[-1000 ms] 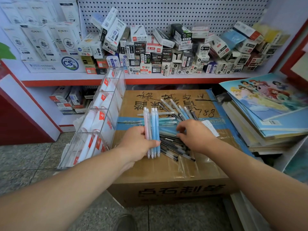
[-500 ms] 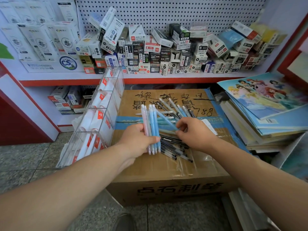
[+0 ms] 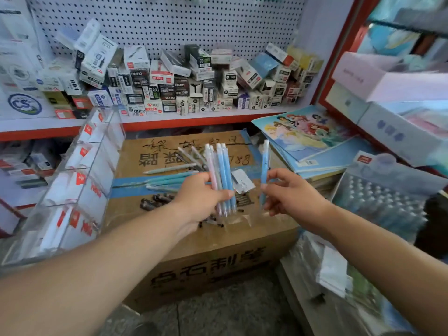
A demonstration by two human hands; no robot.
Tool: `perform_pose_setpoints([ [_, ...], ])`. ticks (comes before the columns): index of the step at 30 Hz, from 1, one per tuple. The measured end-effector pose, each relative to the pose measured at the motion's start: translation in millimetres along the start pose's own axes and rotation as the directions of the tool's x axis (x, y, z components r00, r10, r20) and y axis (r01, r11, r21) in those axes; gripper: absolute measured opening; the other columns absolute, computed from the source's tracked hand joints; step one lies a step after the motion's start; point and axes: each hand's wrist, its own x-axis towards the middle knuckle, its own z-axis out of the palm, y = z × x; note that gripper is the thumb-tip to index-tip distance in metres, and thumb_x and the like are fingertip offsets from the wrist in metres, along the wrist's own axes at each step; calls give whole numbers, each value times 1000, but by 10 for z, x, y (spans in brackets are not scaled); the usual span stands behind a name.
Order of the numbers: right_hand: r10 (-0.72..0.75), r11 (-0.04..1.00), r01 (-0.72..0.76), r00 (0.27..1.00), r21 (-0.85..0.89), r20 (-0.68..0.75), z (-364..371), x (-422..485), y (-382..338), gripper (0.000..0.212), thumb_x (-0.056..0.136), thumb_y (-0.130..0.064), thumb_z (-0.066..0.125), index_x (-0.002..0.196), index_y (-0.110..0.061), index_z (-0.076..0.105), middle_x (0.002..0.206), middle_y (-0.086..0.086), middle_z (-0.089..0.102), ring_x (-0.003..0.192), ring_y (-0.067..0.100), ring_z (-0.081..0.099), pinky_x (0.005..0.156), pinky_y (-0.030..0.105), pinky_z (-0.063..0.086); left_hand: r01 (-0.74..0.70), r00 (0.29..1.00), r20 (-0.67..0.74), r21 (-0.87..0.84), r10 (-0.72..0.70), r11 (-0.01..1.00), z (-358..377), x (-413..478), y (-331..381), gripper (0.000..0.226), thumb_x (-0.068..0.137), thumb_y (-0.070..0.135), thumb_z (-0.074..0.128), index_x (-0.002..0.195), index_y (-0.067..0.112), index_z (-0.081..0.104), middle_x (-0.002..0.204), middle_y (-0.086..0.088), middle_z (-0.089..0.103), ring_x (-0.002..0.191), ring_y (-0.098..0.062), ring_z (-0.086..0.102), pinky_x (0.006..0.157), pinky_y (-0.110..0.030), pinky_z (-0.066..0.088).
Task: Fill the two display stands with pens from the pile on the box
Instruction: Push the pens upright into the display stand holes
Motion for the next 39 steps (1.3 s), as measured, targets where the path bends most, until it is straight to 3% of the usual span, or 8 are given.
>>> perform_pose_setpoints([
  [5, -48, 998, 31, 958, -62, -283, -714, -403, 139, 13, 99, -10, 63, 88, -9, 56, 78, 22, 66, 61, 22, 66, 57, 36, 54, -9, 989, 148, -22, 12, 1000, 702, -6, 196, 26, 88, 8, 79, 110, 15, 67, 106, -11, 75, 97, -27, 74, 80, -43, 63],
  [8, -96, 988, 24, 874, -154, -476, -1153, -625, 218, 9, 94, -6, 64, 97, -14, 59, 77, 14, 68, 63, 23, 66, 64, 45, 59, -26, 978, 205, -29, 31, 999, 1104, -39, 262, 28, 86, 7, 80, 113, 9, 69, 104, -11, 76, 96, -27, 73, 73, -37, 60],
  [11, -60, 996, 10, 835, -94, -548, -1409, -784, 298, 12, 97, -7, 62, 106, -15, 60, 85, 15, 67, 64, 20, 68, 64, 39, 63, -28, 971, 238, -14, 31, 1000, 1475, -74, 284, 34, 83, 7, 83, 114, 7, 70, 105, -12, 76, 98, -29, 73, 85, -46, 61],
  [15, 30, 996, -70, 839, -53, -544, -1510, -849, 469, 21, 105, -25, 55, 112, -7, 62, 87, 15, 73, 73, 26, 74, 75, 46, 64, -65, 959, 280, 32, 53, 997, 1876, -101, 263, 32, 83, 6, 82, 113, 7, 69, 105, -10, 76, 90, -23, 72, 69, -32, 59],
  [20, -86, 931, -136, 819, -338, -567, -1619, -835, 605, 14, 101, -29, 58, 100, -17, 64, 87, 5, 73, 79, 22, 73, 78, 50, 61, -104, 948, 309, 78, 75, 991, 2060, -152, 211, 28, 86, -2, 76, 110, 11, 69, 96, -4, 73, 76, -9, 67, 53, -10, 50],
  [24, -131, 887, -152, 824, -437, -551, -1686, -798, 735, 13, 96, -26, 65, 106, -19, 60, 94, 1, 70, 85, 19, 70, 81, 47, 60, -110, 945, 321, 107, 70, 988, 2039, -143, 164, 31, 85, -1, 78, 111, 14, 70, 99, -2, 74, 91, -17, 72, 74, -25, 59],
  [29, -70, 936, -115, 864, -331, -498, -1658, -729, 855, 5, 100, -25, 61, 103, -21, 61, 94, 3, 72, 83, 20, 74, 77, 49, 63, -94, 939, 340, 112, 51, 989, 2002, -114, 147, 33, 86, 4, 79, 113, 19, 68, 105, -3, 75, 98, -19, 73, 87, -37, 61],
  [39, -106, 823, -162, 898, -544, -427, -1609, -636, 1001, 9, 98, -28, 65, 100, -20, 69, 88, -2, 72, 81, 15, 70, 78, 44, 61, -93, 923, 380, 75, 57, 993, 2044, -106, 131, 32, 86, 5, 78, 107, 26, 67, 105, -1, 76, 98, -17, 73, 90, -41, 61],
])
